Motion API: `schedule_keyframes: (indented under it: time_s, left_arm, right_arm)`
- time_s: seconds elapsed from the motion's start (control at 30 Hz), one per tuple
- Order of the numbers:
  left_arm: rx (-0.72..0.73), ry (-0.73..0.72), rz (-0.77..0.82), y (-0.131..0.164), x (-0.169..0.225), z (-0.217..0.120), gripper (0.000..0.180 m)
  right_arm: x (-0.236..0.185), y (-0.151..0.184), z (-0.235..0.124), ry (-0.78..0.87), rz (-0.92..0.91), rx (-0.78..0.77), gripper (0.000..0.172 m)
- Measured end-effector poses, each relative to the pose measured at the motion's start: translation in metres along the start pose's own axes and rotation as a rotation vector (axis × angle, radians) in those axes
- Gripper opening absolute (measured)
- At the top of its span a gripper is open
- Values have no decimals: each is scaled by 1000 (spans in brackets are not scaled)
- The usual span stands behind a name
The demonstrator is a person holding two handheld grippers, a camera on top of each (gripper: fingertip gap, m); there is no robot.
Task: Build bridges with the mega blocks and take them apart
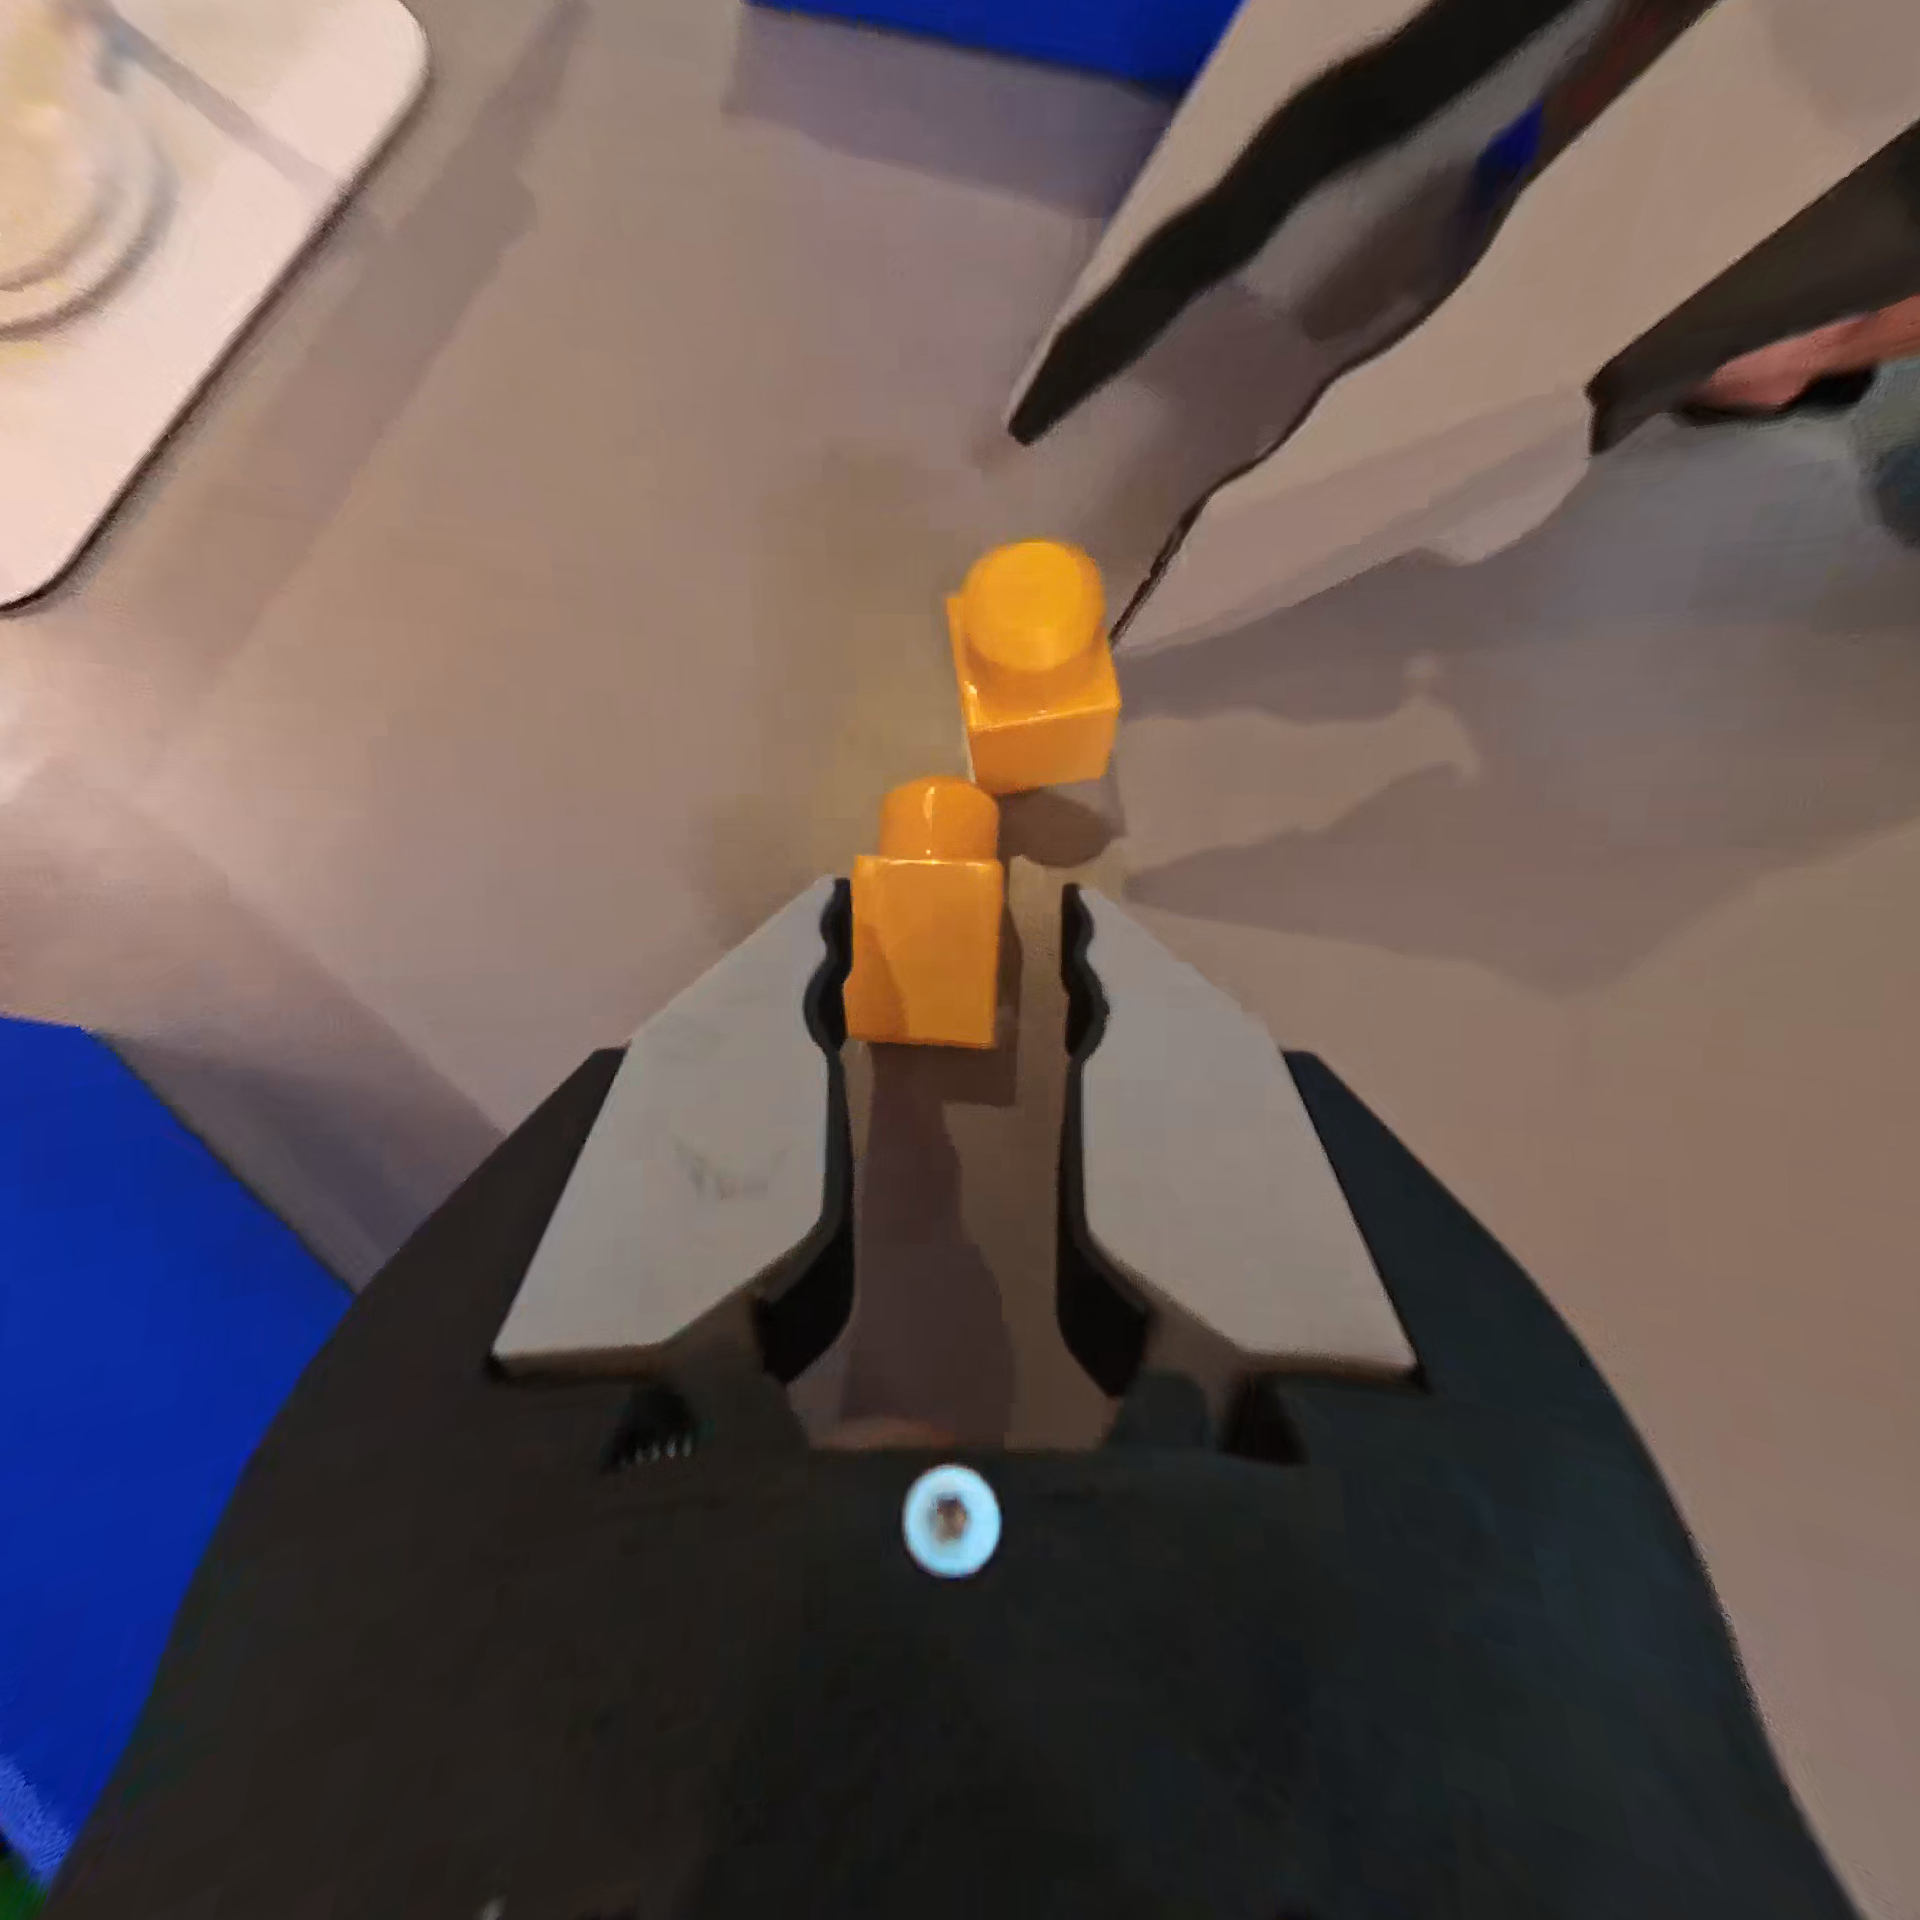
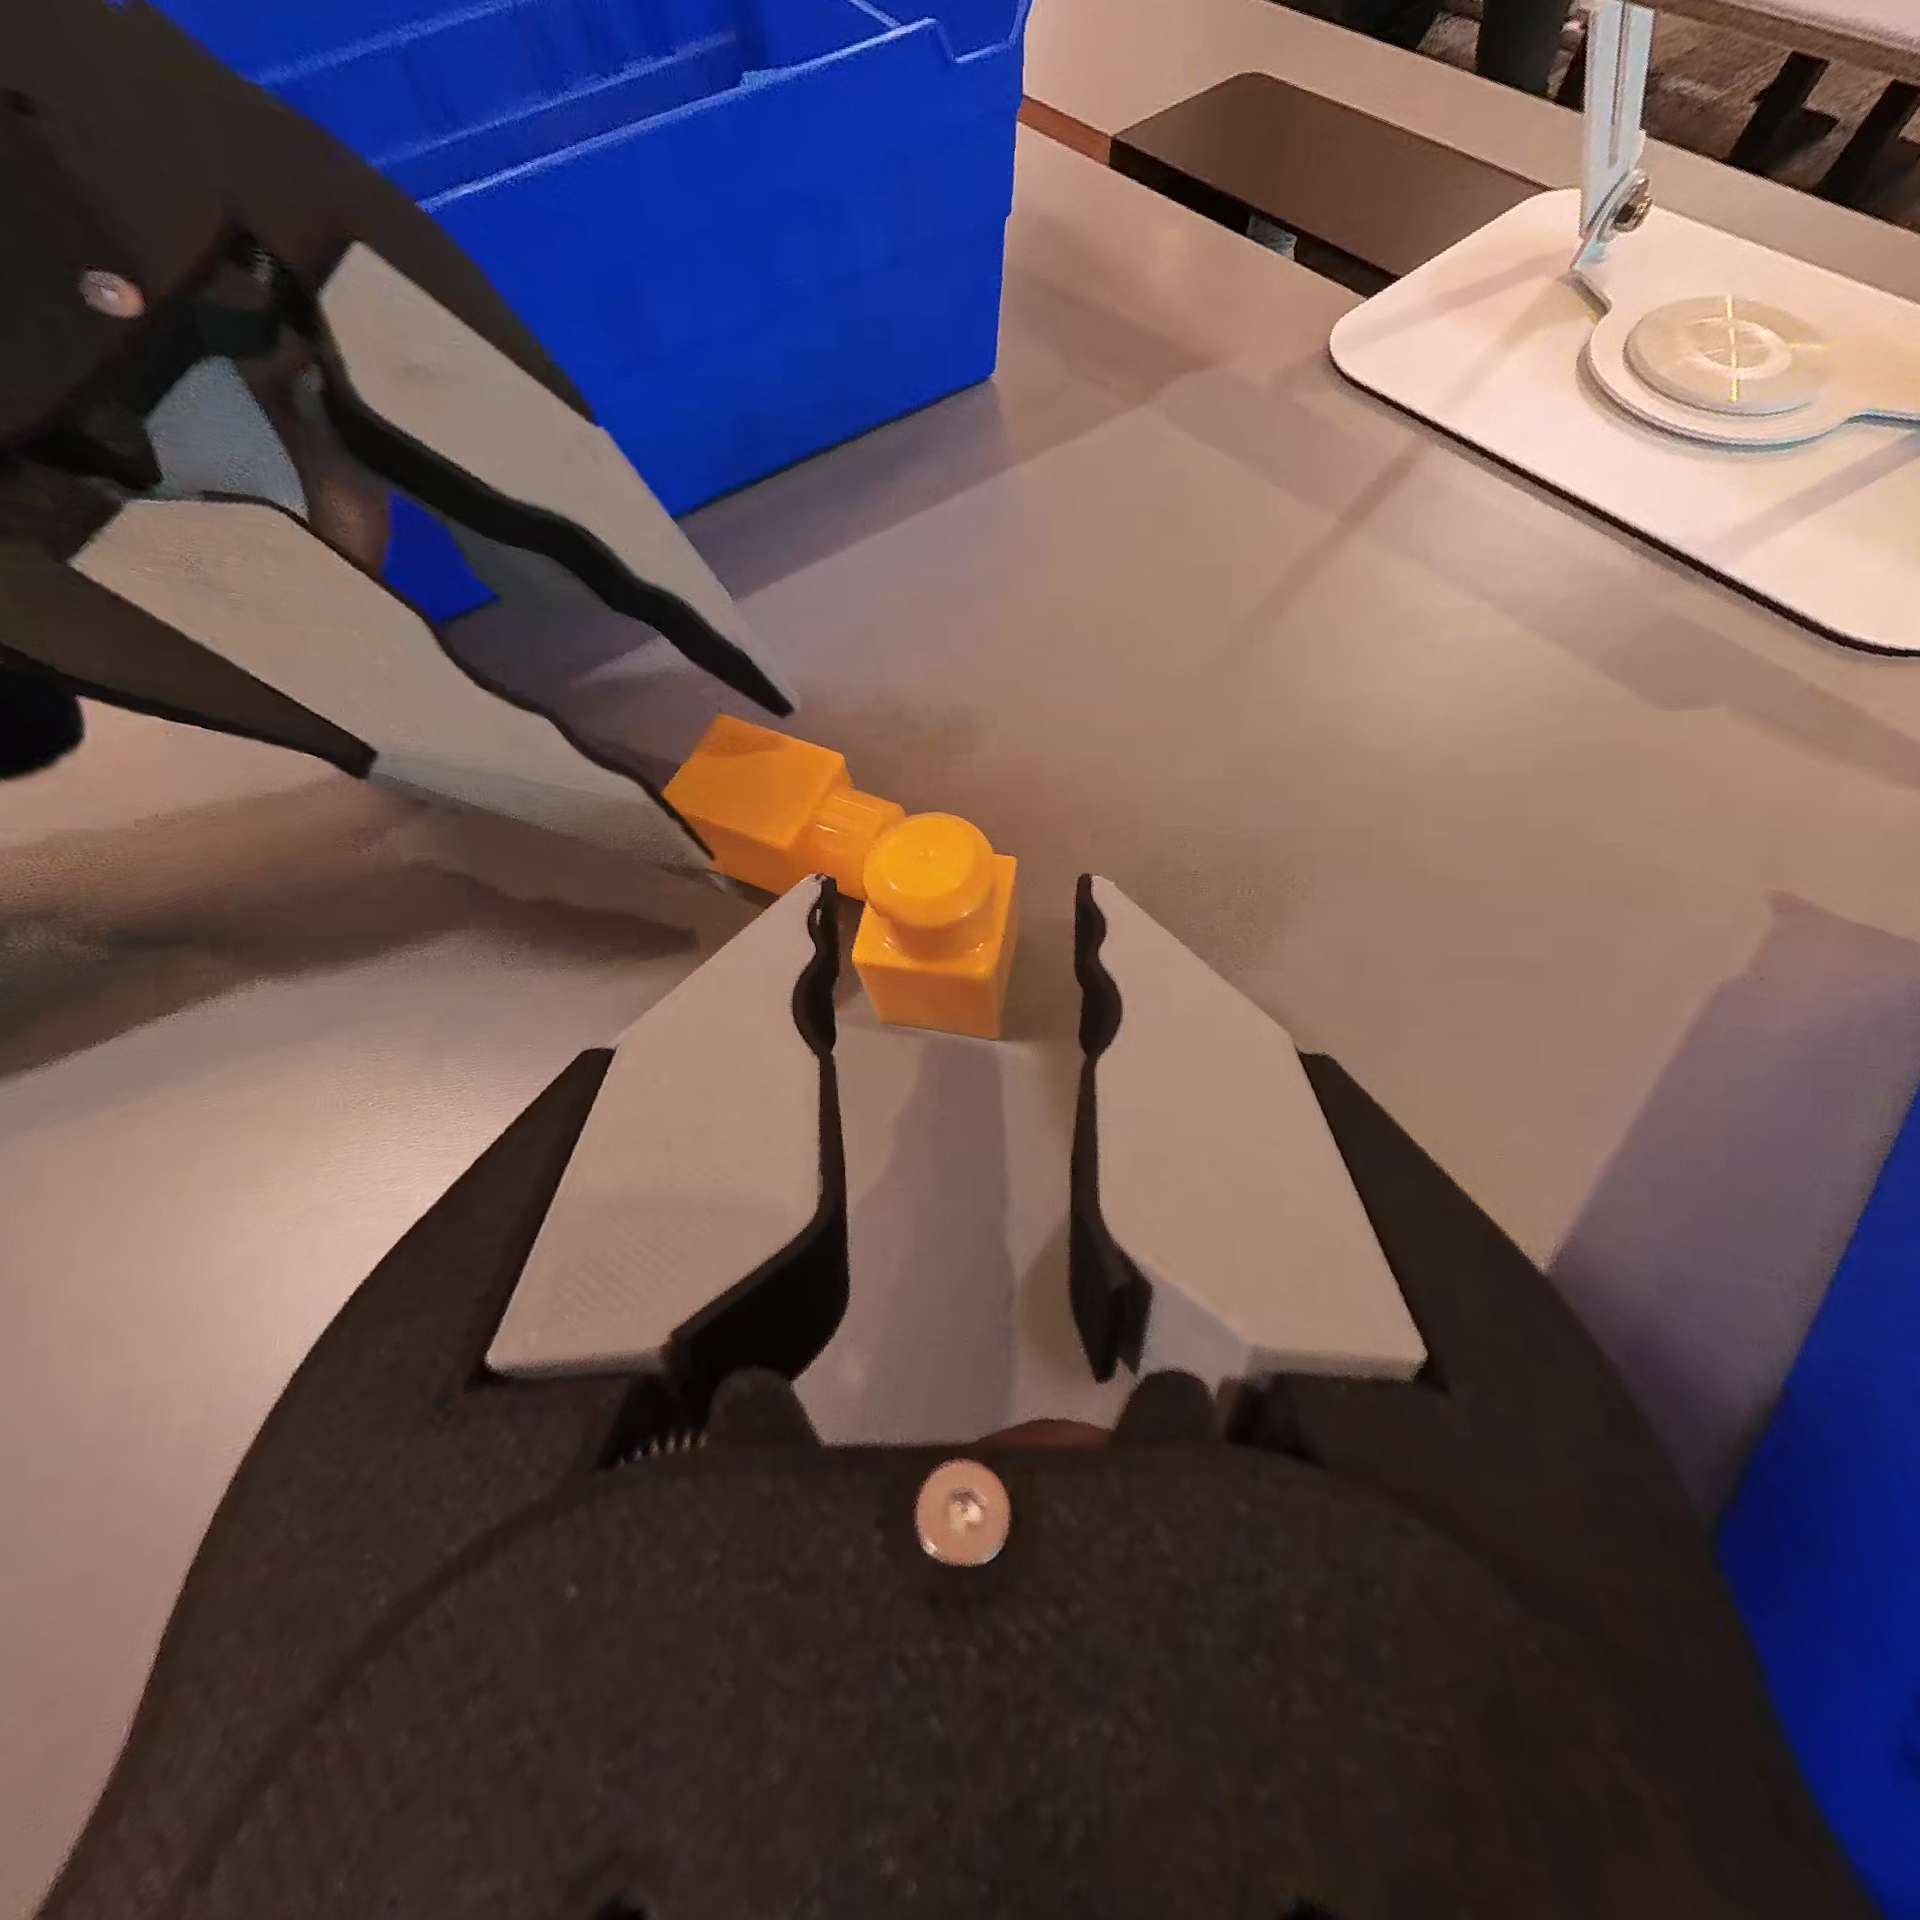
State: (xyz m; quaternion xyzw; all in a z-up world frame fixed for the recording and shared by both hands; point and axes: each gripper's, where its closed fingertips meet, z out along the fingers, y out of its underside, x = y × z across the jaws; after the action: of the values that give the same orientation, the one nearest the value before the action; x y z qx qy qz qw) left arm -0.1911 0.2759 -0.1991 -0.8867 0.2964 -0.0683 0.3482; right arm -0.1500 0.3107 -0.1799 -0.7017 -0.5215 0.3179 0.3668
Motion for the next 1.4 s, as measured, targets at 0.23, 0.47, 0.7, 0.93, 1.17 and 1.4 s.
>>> schedule_keyframes:
  time_s: [0.23, 0.47, 0.7, 0.93, 1.17, 1.4]
  left_arm:
    - [-304, 46, 122, 16, -10, 16, 51]
    - [-359, 122, 81, 20, -3, 36, 34]
    - [98, -21, -70, -28, -12, 14, 34]
    - [406, -119, 84, -36, 13, -1, 34]
    - [446, -144, 165, -46, 27, -5, 34]
    - [449, -188, 180, -50, 30, -12, 34]
  right_arm:
    - [3, -7, -6, -19, 46, 40, 42]
    - [2, -8, -7, -23, 45, 44, 42]
    - [3, -12, -11, -41, 75, 65, 41]
    - [-22, -20, -12, -244, 185, 112, 42]
    - [-39, -19, -5, -372, 274, 105, 38]
    - [-46, -26, -13, -435, 290, 142, 25]
